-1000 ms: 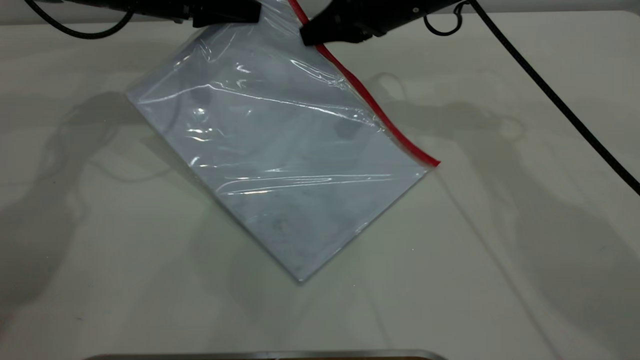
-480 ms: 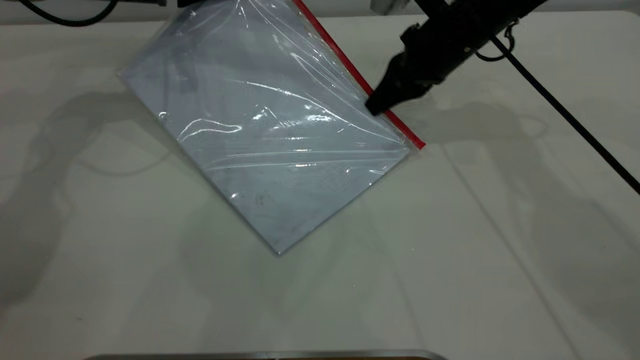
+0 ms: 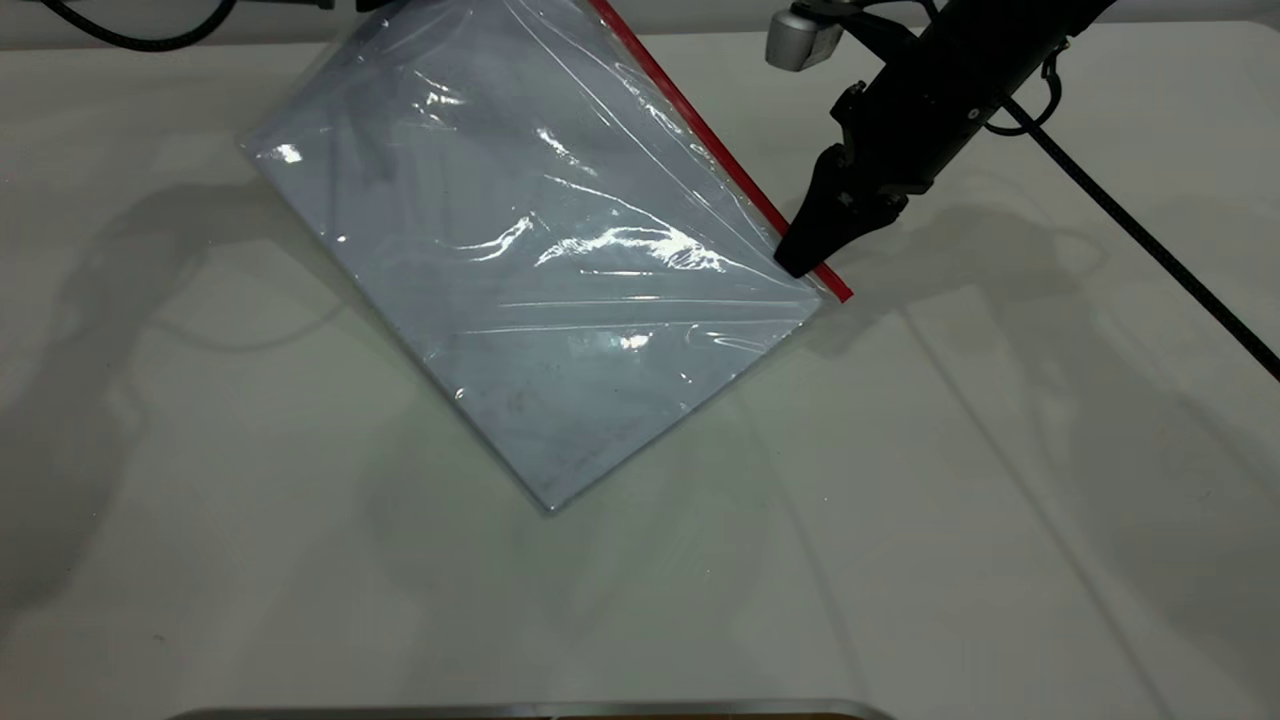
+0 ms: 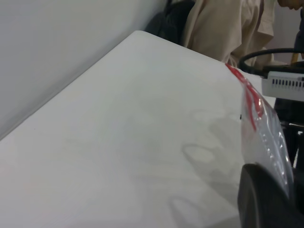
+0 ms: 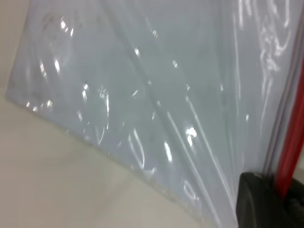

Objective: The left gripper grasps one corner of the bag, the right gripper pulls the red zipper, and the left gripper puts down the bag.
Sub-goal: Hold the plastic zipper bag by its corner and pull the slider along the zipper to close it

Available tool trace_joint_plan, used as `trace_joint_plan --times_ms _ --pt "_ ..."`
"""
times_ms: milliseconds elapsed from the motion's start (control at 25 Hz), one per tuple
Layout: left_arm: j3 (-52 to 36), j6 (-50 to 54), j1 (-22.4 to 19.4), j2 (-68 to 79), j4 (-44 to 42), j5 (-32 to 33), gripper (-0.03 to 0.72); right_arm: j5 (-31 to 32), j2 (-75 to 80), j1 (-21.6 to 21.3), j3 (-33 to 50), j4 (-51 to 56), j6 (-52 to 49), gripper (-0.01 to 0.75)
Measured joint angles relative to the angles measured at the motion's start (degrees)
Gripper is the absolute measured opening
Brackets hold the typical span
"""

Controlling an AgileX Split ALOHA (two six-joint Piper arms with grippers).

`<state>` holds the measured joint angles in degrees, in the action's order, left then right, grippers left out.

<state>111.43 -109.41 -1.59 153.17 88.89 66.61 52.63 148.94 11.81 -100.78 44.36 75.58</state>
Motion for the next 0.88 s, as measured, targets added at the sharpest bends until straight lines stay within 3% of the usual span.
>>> trace_joint_plan --times_ms 680,880 --pt "0.1 0.1 -0.1 0.0 -1.0 0.1 0.053 3.2 0.0 0.0 0.0 -4.7 -2.5 0.049" --pt "0.2 1.3 -0.1 0.0 -1.2 0.1 0.053 2.5 0.0 0.0 0.1 -4.9 -3.7 0.094"
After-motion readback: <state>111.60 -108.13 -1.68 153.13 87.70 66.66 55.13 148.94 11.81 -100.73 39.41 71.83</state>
